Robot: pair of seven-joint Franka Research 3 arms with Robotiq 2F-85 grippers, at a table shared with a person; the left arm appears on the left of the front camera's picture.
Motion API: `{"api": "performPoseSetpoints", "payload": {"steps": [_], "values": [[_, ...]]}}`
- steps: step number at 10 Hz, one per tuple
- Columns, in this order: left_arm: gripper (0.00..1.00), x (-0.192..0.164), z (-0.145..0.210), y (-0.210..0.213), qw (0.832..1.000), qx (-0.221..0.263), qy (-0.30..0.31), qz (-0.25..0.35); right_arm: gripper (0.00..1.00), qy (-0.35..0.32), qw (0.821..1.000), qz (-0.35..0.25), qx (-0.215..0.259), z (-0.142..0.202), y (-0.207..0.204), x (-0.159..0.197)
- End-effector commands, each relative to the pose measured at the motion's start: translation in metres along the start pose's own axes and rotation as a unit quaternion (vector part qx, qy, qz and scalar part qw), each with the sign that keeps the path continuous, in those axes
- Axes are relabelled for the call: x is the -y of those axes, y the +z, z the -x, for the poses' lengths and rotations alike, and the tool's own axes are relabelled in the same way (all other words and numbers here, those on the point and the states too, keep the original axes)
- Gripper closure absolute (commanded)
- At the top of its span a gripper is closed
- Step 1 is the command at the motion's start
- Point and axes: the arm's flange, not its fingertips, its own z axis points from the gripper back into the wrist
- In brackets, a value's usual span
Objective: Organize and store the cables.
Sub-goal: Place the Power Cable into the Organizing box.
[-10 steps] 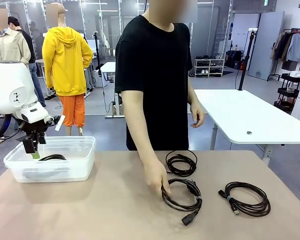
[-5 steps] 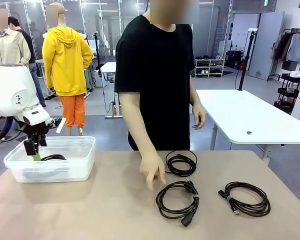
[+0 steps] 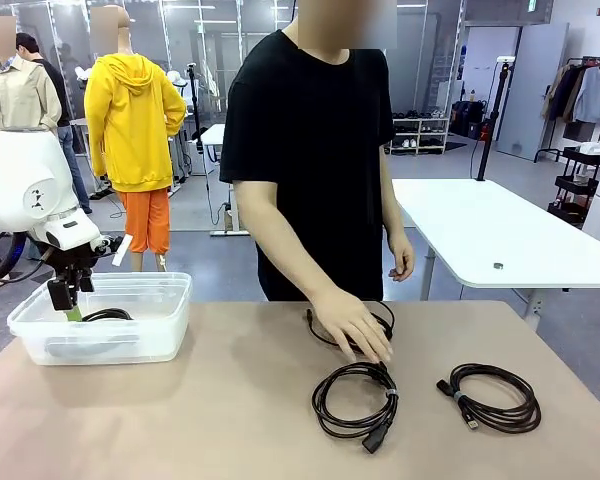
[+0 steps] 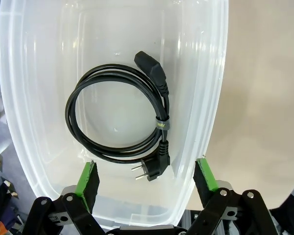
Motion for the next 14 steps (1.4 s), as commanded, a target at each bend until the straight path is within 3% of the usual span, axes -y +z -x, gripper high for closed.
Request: {"api": "performPoseSetpoints", "payload": {"steps": [1, 4, 5, 7, 8, 9, 11, 13, 14], "values": [[0.03, -0.004, 0.001, 0.001, 1.0, -0.001, -0.005, 0.003, 0.0, 0.01, 1.0, 0.002, 0.009, 0.001, -0.001, 0.001], [0.03, 0.0, 0.0, 0.0, 1.0, 0.0, 0.0, 0.0, 0.0, 0.01, 1.0, 0.002, 0.009, 0.001, -0.001, 0.001], [0.02, -0.014, -0.001, 0.042, 1.0, 0.016, 0.013, -0.013, 0.0, 0.01, 1.0, 0.002, 0.009, 0.001, -0.001, 0.001], [0.02, -0.008, 0.007, 0.096, 0.998, 0.036, 0.046, -0.025, 0.0, 0.01, 1.0, 0.002, 0.009, 0.001, -0.001, 0.001], [0.02, 0.002, 0.016, 0.113, 0.994, 0.07, 0.071, -0.034, 0.0, 0.01, 1.0, 0.002, 0.009, 0.001, -0.001, 0.001], [0.02, 0.028, 0.025, 0.114, 0.987, 0.132, 0.095, -0.006, 0.0, 0.01, 1.0, 0.002, 0.009, 0.001, -0.001, 0.001], [0.02, 0.085, 0.053, 0.105, 0.954, 0.272, 0.129, 0.0, 0.0, 0.01, 1.0, 0.002, 0.009, 0.001, -0.001, 0.001], [0.02, 0.146, 0.093, 0.088, 0.913, 0.381, 0.144, -0.022, 0.0, 0.01, 1.0, 0.002, 0.009, 0.001, -0.001, 0.001], [0.02, 0.164, 0.108, 0.07, 0.901, 0.407, 0.146, -0.035, 0.0, 0.01, 1.0, 0.002, 0.009, 0.001, -0.001, 0.001]]}}
